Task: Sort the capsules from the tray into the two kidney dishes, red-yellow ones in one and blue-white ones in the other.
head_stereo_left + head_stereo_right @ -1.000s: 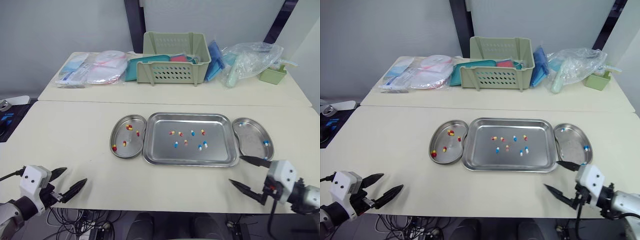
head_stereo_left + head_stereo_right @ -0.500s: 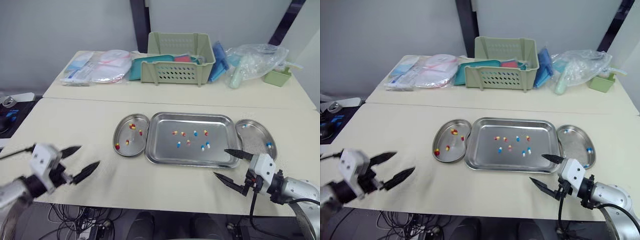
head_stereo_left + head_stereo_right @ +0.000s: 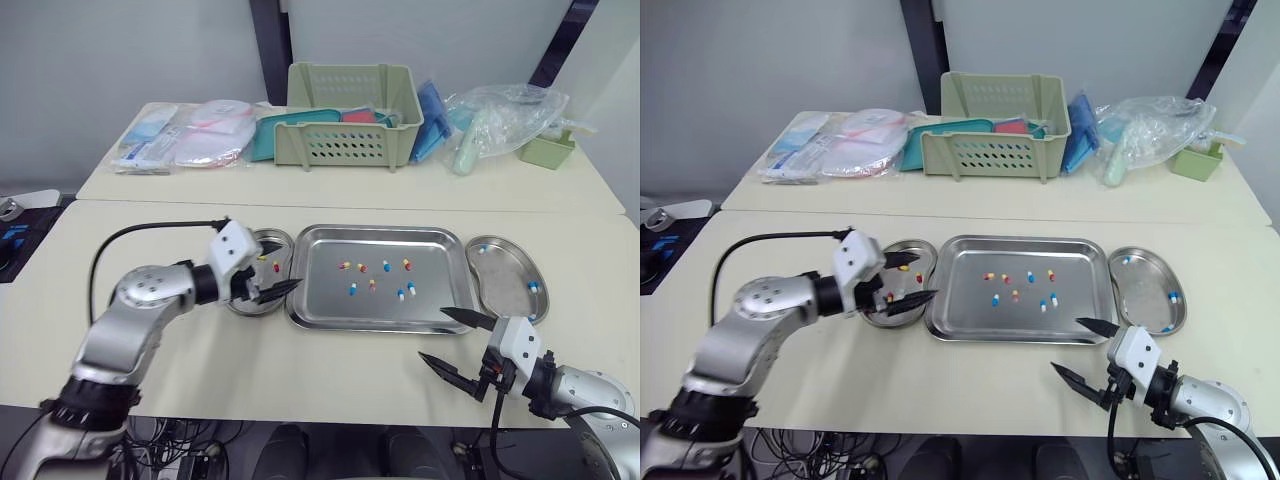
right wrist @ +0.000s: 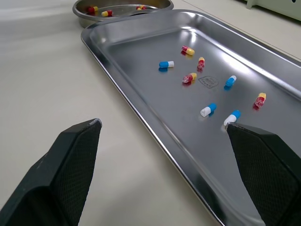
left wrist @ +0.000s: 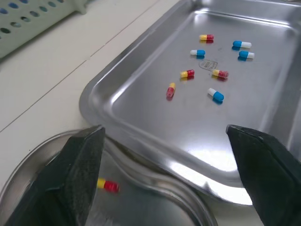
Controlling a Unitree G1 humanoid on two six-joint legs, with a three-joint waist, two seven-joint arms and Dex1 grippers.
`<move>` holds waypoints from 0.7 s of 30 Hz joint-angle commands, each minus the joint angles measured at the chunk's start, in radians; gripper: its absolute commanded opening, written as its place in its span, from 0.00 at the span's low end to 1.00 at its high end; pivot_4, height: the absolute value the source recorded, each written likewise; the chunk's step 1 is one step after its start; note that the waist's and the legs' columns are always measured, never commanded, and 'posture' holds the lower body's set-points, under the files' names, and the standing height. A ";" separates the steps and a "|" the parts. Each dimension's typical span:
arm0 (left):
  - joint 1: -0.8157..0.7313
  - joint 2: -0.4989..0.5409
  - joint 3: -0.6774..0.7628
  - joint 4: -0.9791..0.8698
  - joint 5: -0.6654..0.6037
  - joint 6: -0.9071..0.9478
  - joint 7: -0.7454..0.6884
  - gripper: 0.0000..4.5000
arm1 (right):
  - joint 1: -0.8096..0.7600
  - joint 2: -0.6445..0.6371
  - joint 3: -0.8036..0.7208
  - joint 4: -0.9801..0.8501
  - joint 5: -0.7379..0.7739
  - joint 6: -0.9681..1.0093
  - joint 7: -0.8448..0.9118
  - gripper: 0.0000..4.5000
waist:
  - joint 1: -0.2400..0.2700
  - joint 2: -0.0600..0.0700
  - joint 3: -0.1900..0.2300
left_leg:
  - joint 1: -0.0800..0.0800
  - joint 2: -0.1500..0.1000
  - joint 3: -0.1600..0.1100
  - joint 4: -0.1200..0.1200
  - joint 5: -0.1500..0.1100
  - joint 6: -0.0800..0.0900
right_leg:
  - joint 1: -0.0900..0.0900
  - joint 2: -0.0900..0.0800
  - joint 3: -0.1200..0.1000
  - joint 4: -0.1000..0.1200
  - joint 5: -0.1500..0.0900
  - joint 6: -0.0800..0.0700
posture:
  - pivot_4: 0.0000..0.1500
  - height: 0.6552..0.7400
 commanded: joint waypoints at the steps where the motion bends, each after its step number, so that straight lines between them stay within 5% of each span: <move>1: -0.099 -0.036 -0.083 0.090 0.073 -0.051 -0.032 0.65 | 0.007 0.008 0.000 -0.031 0.014 -0.020 -0.012 1.00 | -0.001 0.000 0.000 | 0.000 0.000 0.000 0.000 0.000 0.000 | 0.000 0.000 0.000 0.000 0.000 0.000 | 1.00 1.00; 2: -0.132 -0.053 -0.108 0.127 0.089 -0.059 -0.047 0.57 | 0.011 0.009 0.000 -0.032 0.014 -0.022 -0.013 1.00 | -0.002 0.000 0.000 | 0.000 0.000 0.000 0.000 0.000 0.000 | 0.000 0.000 0.000 0.000 0.000 0.000 | 1.00 1.00; 9: -0.355 -0.181 -0.233 0.422 0.203 -0.150 -0.119 0.57 | 0.048 0.026 0.005 -0.052 0.006 -0.034 -0.040 1.00 | 0.001 0.000 0.000 | -0.004 -0.001 -0.002 0.005 0.000 0.000 | 0.000 0.000 -0.002 0.000 0.000 0.000 | 1.00 1.00; 21: -0.510 -0.312 -0.282 0.759 0.324 -0.271 -0.170 0.57 | 0.092 0.033 0.023 -0.098 0.002 -0.027 -0.086 1.00 | -0.001 0.000 0.000 | -0.005 -0.001 -0.003 0.007 0.000 0.000 | -0.001 0.000 -0.003 0.001 0.000 0.000 | 1.00 1.00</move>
